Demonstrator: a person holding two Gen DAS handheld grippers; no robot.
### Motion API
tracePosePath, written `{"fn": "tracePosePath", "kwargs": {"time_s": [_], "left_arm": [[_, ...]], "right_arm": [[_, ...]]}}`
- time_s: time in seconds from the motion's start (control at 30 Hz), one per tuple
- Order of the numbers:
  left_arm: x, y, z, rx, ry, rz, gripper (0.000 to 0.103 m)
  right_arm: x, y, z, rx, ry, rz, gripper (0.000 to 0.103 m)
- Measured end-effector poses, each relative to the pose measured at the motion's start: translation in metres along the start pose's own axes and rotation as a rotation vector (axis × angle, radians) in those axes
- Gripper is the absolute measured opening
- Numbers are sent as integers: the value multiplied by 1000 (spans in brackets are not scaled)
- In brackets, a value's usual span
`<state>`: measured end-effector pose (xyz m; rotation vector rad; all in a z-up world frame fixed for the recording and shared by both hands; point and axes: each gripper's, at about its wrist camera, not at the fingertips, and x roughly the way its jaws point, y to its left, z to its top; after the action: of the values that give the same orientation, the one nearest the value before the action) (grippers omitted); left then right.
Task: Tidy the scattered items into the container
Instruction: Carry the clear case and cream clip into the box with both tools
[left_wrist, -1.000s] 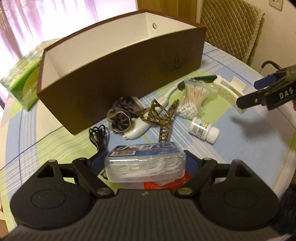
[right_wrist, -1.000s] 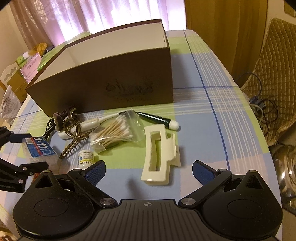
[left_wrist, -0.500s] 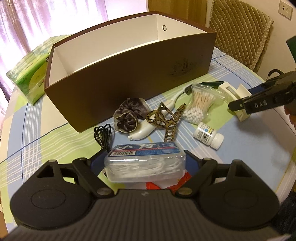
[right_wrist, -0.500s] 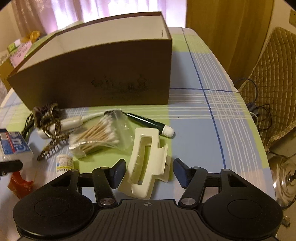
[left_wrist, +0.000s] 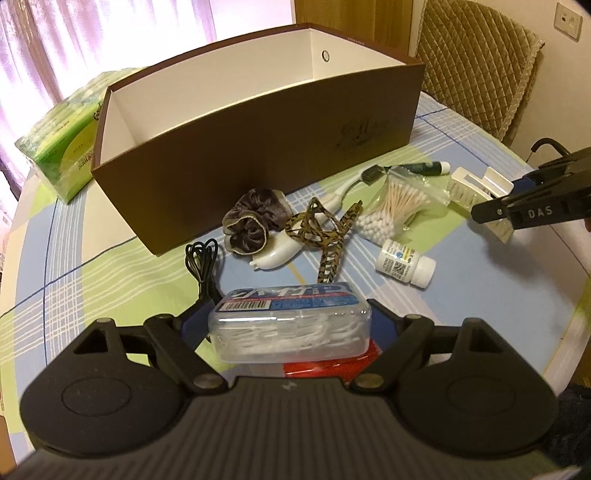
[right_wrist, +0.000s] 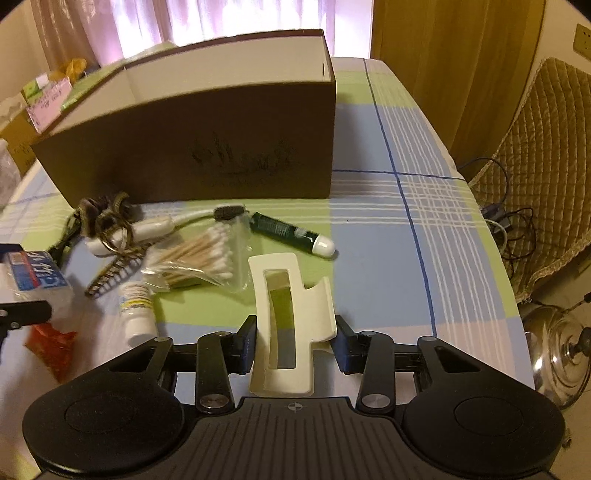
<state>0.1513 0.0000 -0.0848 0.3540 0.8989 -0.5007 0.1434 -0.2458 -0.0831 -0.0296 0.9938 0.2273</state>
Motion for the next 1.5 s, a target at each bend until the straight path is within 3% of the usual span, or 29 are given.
{"fn": "tracePosePath", "kwargs": {"time_s": [0.53,0.93,1.17,1.3,1.5], "left_arm": [[-38,6,43,-33,-141,-29,84],[-46,32,90,-38,-227,2,84],[-26,59,132,-59,-260,39,84],[-1,73,149,-79,-223,63,84],[45,95,168,-168,-128,23,84]], "right_arm": [[-36,24,46,-5,-84,194,44],[-32,31,104,-16,-181,269,44],[-16,38,150,-35,-258,269,44],[14,43,169,-45,-218,257,44],[63,45,183,-41,-89,241,44]]}}
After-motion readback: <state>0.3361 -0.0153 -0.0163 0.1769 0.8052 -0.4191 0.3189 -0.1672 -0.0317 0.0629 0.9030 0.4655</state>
